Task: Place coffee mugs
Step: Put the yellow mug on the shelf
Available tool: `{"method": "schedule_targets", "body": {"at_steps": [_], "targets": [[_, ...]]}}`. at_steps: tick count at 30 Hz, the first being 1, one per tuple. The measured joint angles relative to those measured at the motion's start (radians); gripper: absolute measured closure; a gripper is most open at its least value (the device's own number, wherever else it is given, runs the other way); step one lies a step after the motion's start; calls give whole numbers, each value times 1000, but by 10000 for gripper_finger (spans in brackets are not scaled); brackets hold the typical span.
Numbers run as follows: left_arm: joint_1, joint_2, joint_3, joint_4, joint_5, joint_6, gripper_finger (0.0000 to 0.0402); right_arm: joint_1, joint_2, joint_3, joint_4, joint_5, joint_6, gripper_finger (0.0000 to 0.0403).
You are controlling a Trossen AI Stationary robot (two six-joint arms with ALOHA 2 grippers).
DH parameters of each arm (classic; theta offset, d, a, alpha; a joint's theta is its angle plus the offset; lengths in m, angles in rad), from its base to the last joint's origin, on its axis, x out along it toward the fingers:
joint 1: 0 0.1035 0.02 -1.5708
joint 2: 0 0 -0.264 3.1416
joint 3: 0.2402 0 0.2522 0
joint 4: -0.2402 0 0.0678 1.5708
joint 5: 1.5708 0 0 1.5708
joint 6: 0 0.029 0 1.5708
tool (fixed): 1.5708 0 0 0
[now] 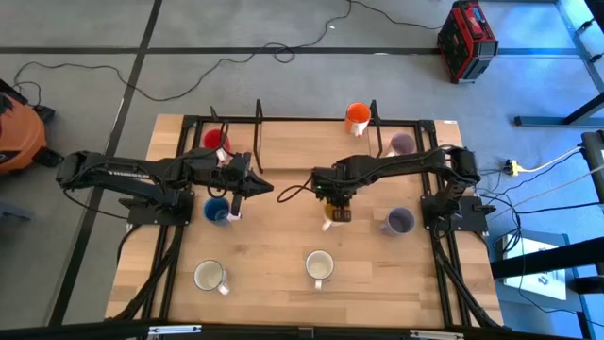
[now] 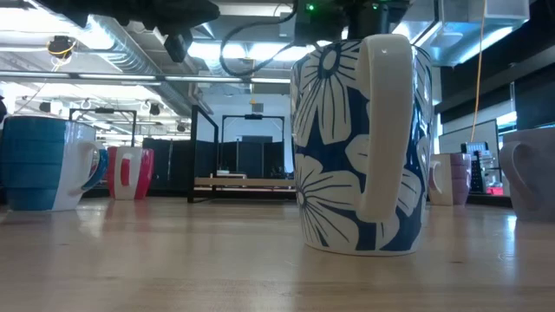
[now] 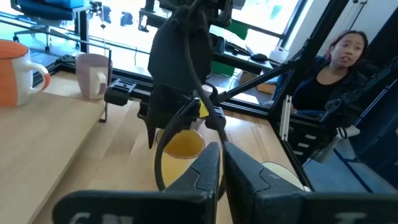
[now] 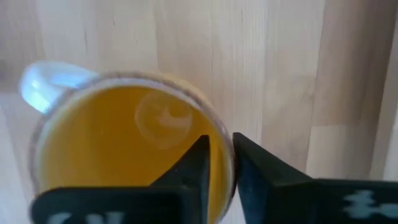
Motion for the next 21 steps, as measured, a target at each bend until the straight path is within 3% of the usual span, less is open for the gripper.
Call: {"method": "schedule_targets", "body": {"at_steps": [10,21], "targets": [[1,0,0,-2,0,2,386,0,0,129,-58,2,8,241],[0,0,0,-9,1,2,386,12,-14,248,-243,2,140,234]]}}
